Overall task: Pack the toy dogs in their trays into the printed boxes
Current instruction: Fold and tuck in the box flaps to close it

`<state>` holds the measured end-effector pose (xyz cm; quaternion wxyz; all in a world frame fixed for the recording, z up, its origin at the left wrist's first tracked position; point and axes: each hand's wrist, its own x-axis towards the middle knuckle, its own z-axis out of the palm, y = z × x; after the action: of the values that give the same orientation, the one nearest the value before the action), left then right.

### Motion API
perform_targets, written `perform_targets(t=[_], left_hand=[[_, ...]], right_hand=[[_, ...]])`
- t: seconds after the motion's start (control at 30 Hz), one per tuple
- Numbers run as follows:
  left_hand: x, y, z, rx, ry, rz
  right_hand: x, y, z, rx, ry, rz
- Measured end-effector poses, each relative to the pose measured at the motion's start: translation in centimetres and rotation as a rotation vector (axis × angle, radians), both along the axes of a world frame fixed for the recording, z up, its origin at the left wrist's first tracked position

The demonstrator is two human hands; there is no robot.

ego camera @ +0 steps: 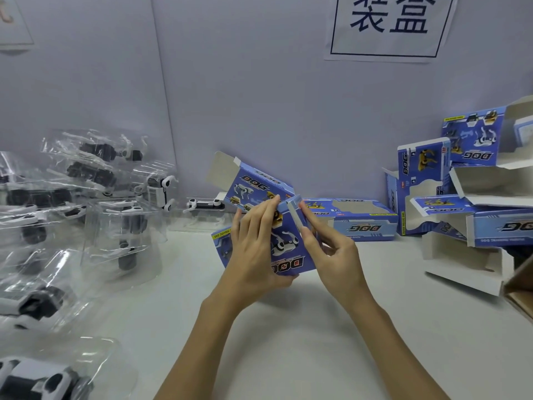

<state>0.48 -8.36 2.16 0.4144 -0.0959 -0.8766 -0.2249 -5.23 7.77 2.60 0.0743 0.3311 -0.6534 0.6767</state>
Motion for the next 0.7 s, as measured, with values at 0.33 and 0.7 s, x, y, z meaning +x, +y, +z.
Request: perform_targets(t=[0.33,0.7], left_hand=[[-0.2,0.5,-0.4,-0.018,0.003,0.085],[0.0,1.4,-0.3,0.117,0.016,0.034]], right_hand=[[-0.4,0.4,-0.1,0.142,0.087,0.009],[0.2,0.9,1.5,0.253,0.096,-0.049]])
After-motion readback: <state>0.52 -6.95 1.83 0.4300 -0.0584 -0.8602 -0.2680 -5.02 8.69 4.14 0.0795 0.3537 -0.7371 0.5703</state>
